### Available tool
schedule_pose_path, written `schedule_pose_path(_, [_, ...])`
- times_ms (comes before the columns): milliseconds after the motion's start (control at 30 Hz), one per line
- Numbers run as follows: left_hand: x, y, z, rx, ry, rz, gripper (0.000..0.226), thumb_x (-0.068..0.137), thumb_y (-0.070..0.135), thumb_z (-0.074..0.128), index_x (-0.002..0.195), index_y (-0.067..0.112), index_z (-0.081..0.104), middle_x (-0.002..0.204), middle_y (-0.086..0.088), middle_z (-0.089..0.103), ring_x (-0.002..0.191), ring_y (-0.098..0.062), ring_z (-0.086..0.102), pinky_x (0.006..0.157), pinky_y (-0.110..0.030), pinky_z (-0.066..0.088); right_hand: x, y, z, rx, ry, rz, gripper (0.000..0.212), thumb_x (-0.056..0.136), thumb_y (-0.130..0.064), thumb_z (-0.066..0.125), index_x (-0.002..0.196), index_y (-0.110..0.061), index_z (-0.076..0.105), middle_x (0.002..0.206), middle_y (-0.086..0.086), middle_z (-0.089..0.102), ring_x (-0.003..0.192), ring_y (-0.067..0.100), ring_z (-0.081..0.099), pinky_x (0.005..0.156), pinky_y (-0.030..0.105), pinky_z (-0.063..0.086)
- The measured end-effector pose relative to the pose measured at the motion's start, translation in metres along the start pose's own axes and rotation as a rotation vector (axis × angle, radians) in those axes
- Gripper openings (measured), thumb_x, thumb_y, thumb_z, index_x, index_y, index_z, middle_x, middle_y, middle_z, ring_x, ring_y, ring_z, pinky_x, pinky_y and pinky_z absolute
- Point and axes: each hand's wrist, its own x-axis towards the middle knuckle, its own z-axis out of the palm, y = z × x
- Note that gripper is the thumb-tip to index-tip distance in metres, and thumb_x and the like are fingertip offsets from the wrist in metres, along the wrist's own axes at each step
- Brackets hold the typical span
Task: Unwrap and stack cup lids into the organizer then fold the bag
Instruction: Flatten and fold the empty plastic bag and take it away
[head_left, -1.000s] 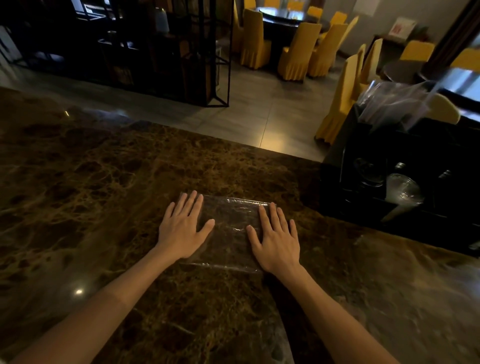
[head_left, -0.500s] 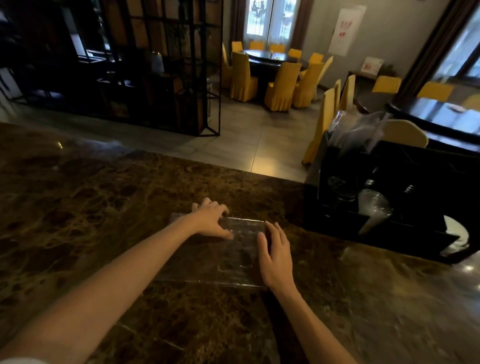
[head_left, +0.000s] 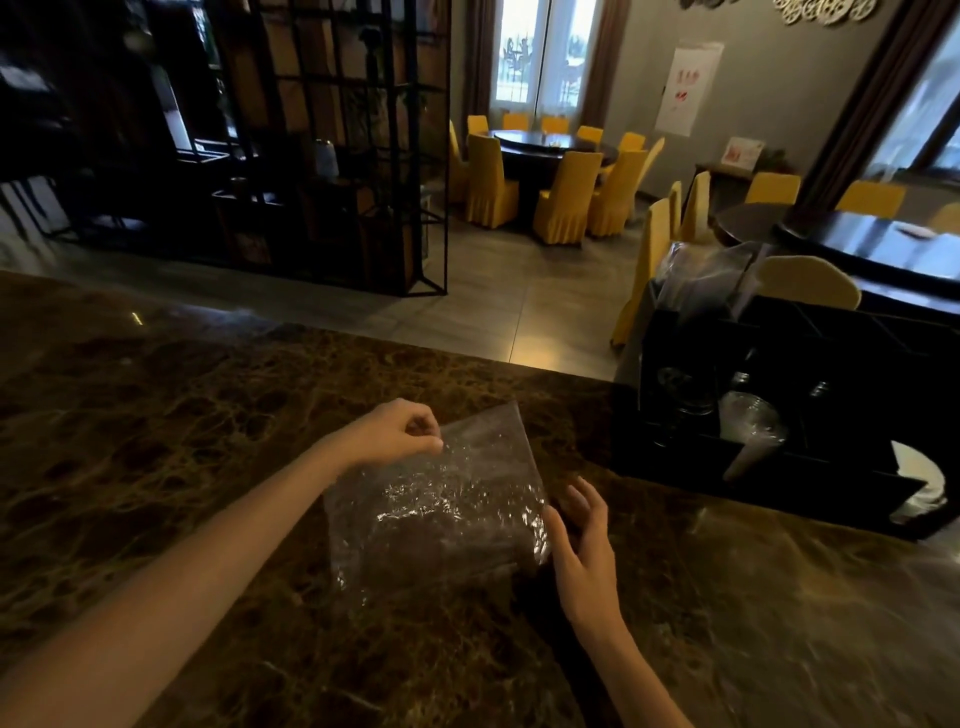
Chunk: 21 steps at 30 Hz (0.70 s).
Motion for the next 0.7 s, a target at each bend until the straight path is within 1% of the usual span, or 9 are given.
schedule_pose_path(133, [-0.021, -0.005, -0.007, -0.307, 0.169, -0.028, 0.011, 0.093, 0.027, 0.071, 0.098, 0.018, 0.071, 0.094, -0.003, 0.079, 0.089, -0.022, 0.074, 0.088, -0.042, 0.056, -0.004, -0.011, 0.001, 0.374, -0.033, 0.155, 0.099, 0.08, -0.06, 0.072, 0.157, -0.046, 0.013, 0.148, -0.001, 0.056, 0.128, 0.012, 0.061, 0.105, 0.037, 0.052])
schedule_pose_path(200, [-0.028, -0.009, -0.006, -0.429, 0.219, -0.037, 0.01, 0.095, 0.025, 0.069, 0.1, 0.016, 0.07, 0.095, 0.001, 0.08, 0.09, -0.015, 0.075, 0.091, -0.043, 0.057, -0.004, -0.017, 0.006, 0.433, -0.103, 0.184, 0.119, 0.071, -0.066, 0.08, 0.159, -0.047, 0.002, 0.138, -0.002, 0.067, 0.123, 0.014, 0.066, 0.107, 0.043, 0.051])
schedule_pose_path(267, [-0.033, -0.013, -0.002, -0.534, 0.243, -0.054, 0.011, 0.096, 0.025, 0.068, 0.102, 0.015, 0.069, 0.097, 0.002, 0.08, 0.091, -0.016, 0.076, 0.087, -0.04, 0.058, -0.004, -0.023, 0.013, 0.416, -0.19, 0.168, 0.128, 0.068, -0.069, 0.083, 0.158, -0.049, -0.005, 0.127, -0.003, 0.074, 0.12, 0.015, 0.068, 0.111, 0.05, 0.048])
schedule_pose_path(333, [-0.037, -0.015, 0.005, -0.623, 0.283, -0.083, 0.011, 0.096, 0.023, 0.067, 0.105, 0.016, 0.067, 0.097, 0.002, 0.08, 0.091, -0.019, 0.076, 0.076, -0.034, 0.061, -0.004, -0.029, 0.019, 0.364, -0.247, 0.112, 0.121, 0.076, -0.061, 0.082, 0.156, -0.051, -0.008, 0.117, 0.0, 0.078, 0.114, 0.018, 0.072, 0.107, 0.05, 0.049])
schedule_pose_path(400, [-0.041, -0.015, 0.012, -0.703, 0.342, -0.117, 0.018, 0.095, 0.02, 0.069, 0.112, 0.018, 0.063, 0.098, 0.002, 0.08, 0.089, -0.018, 0.076, 0.069, -0.027, 0.06, -0.003, -0.034, 0.022, 0.324, -0.234, 0.037, 0.109, 0.087, -0.042, 0.08, 0.156, -0.053, -0.003, 0.107, 0.004, 0.08, 0.103, 0.028, 0.075, 0.094, 0.05, 0.057])
schedule_pose_path(467, [-0.045, -0.014, 0.018, -0.782, 0.4, -0.146, 0.031, 0.094, 0.017, 0.07, 0.122, 0.02, 0.057, 0.101, -0.002, 0.079, 0.088, -0.017, 0.077, 0.069, -0.027, 0.06, -0.001, -0.036, 0.021, 0.274, -0.188, -0.053, 0.1, 0.09, -0.029, 0.075, 0.156, -0.054, 0.004, 0.099, 0.007, 0.08, 0.094, 0.034, 0.075, 0.087, 0.048, 0.06])
schedule_pose_path(533, [-0.05, -0.013, 0.022, -0.815, 0.426, -0.144, 0.046, 0.093, 0.014, 0.071, 0.131, 0.028, 0.05, 0.104, -0.005, 0.079, 0.091, -0.02, 0.076, 0.075, -0.031, 0.062, 0.002, -0.037, 0.018, 0.259, -0.161, -0.112, 0.094, 0.089, -0.028, 0.073, 0.156, -0.055, 0.012, 0.097, 0.007, 0.08, 0.092, 0.026, 0.077, 0.088, 0.039, 0.061])
schedule_pose_path(600, [-0.057, -0.013, 0.023, -0.754, 0.378, -0.114, 0.057, 0.092, 0.012, 0.071, 0.138, 0.037, 0.047, 0.108, -0.006, 0.075, 0.095, -0.019, 0.075, 0.078, -0.03, 0.061, 0.006, -0.038, 0.013, 0.263, -0.157, -0.122, 0.083, 0.09, -0.03, 0.07, 0.154, -0.055, 0.024, 0.099, 0.007, 0.079, 0.093, 0.023, 0.077, 0.085, 0.035, 0.062])
schedule_pose_path(700, [-0.067, -0.016, 0.022, -0.554, 0.206, -0.087, 0.063, 0.087, 0.015, 0.078, 0.138, 0.042, 0.052, 0.121, 0.002, 0.068, 0.102, -0.009, 0.072, 0.084, -0.025, 0.057, 0.011, -0.038, 0.003, 0.156, -0.128, -0.146, 0.056, 0.097, -0.024, 0.067, 0.145, -0.046, 0.048, 0.098, 0.003, 0.079, 0.092, 0.021, 0.076, 0.082, 0.034, 0.062])
